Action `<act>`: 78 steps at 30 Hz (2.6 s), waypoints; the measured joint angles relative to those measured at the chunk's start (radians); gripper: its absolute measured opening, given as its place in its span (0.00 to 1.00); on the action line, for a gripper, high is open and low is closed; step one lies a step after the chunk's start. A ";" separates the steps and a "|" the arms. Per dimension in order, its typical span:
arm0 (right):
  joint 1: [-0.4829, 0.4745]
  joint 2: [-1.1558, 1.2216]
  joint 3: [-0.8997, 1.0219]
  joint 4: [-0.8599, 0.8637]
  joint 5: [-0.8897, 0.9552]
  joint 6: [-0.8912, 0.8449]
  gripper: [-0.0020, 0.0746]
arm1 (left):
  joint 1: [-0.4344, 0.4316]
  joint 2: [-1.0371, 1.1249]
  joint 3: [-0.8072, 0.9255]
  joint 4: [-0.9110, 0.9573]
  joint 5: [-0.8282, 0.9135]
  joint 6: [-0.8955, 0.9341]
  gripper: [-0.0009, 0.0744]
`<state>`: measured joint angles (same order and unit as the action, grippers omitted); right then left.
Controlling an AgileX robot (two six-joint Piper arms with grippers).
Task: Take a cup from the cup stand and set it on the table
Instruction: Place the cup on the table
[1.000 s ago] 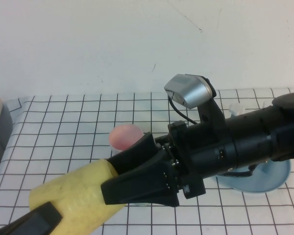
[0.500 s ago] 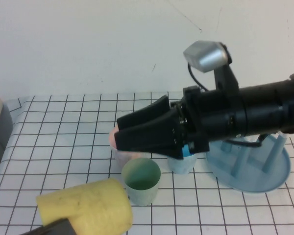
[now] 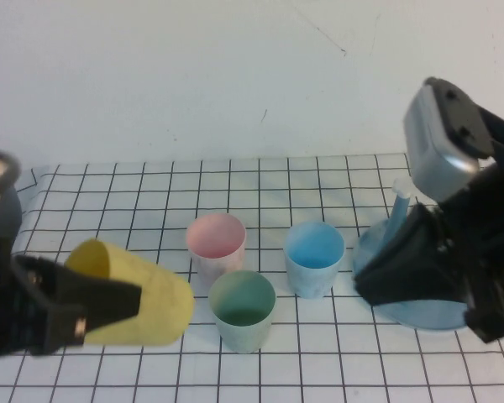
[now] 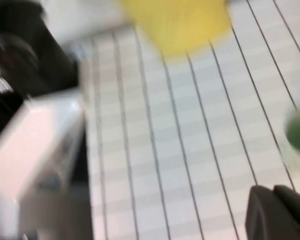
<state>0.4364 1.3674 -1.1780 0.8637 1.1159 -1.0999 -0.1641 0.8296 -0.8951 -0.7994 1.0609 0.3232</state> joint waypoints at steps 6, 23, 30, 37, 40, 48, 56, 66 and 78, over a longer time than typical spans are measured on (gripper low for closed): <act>0.000 -0.216 0.002 -0.325 0.035 0.225 0.03 | -0.005 0.270 -0.224 0.087 -0.010 0.053 0.02; 0.000 -0.758 0.314 -0.660 0.117 0.648 0.03 | -0.299 0.985 -0.807 0.440 -0.178 0.003 0.02; 0.000 -0.903 0.412 -0.667 0.117 0.752 0.03 | -0.301 1.195 -0.960 0.514 -0.180 -0.003 0.02; 0.000 -0.962 0.419 -0.684 0.117 0.815 0.03 | -0.301 1.332 -1.039 0.531 -0.140 -0.003 0.02; 0.000 -0.962 0.419 -0.688 0.117 0.819 0.03 | -0.303 1.353 -1.045 0.534 -0.117 -0.003 0.02; 0.000 -0.962 0.419 -0.749 0.117 0.823 0.03 | -0.303 1.358 -1.088 0.544 -0.063 -0.003 0.40; 0.000 -0.962 0.419 -0.856 0.117 0.804 0.03 | -0.303 1.358 -1.304 0.544 0.066 -0.034 0.32; 0.000 -1.026 0.423 -1.083 0.117 0.819 0.03 | -0.296 1.243 -1.425 0.615 0.188 -0.066 0.02; 0.000 -1.191 0.512 -1.100 -0.017 0.900 0.03 | -0.304 0.963 -1.431 0.567 0.204 -0.022 0.01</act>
<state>0.4364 0.1761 -0.6663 -0.2363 1.0989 -0.1997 -0.4682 1.7925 -2.3262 -0.2325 1.2652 0.3017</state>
